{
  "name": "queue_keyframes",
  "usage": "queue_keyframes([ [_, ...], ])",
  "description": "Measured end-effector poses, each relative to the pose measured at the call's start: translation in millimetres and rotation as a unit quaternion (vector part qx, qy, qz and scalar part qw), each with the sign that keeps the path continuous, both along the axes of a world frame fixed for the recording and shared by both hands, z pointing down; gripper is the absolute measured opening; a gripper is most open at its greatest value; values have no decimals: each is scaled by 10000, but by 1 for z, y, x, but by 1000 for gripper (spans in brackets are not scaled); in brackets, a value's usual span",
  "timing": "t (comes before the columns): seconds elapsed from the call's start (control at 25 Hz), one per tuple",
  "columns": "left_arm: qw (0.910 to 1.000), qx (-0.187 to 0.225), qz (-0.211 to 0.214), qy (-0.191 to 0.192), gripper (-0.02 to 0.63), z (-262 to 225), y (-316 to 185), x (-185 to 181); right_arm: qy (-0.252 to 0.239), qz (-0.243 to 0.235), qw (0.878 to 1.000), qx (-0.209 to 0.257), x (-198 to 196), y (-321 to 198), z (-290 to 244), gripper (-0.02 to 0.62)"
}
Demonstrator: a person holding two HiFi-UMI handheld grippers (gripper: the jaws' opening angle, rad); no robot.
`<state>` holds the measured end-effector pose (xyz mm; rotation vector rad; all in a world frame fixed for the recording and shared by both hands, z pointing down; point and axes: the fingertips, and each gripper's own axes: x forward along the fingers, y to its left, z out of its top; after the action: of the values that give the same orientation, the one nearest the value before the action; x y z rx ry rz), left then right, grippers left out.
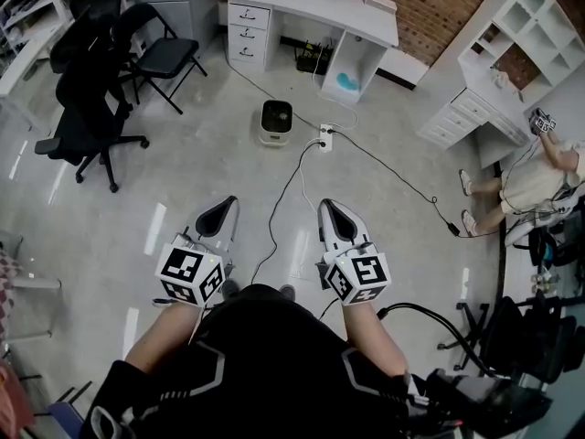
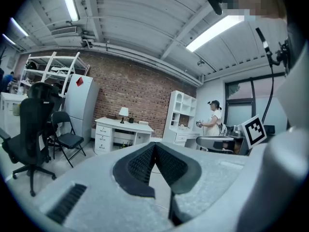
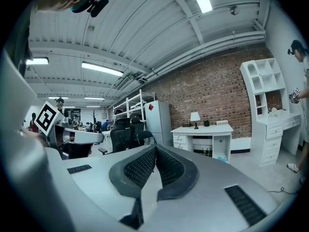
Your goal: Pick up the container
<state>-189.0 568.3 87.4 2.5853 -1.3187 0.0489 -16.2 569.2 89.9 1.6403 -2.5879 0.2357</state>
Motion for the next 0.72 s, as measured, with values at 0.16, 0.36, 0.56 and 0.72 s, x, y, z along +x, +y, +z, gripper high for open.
queue_keyframes([
  [0.16,10000,-29,-37,20,11,4,-2,-20,-286,-196,9994,46,-19,-3,-1,9],
  [0.36,9999,-43,-60,99,11,10,-13,-52,-27,-316,9995,-2,-52,-13,7,9],
  [0.56,9998,-45,127,125,11,17,-22,-76,129,-175,9997,-76,-76,-18,16,9],
  [0.72,9994,-210,204,157,11,32,-34,-81,114,-106,9995,-269,-83,-27,28,9],
])
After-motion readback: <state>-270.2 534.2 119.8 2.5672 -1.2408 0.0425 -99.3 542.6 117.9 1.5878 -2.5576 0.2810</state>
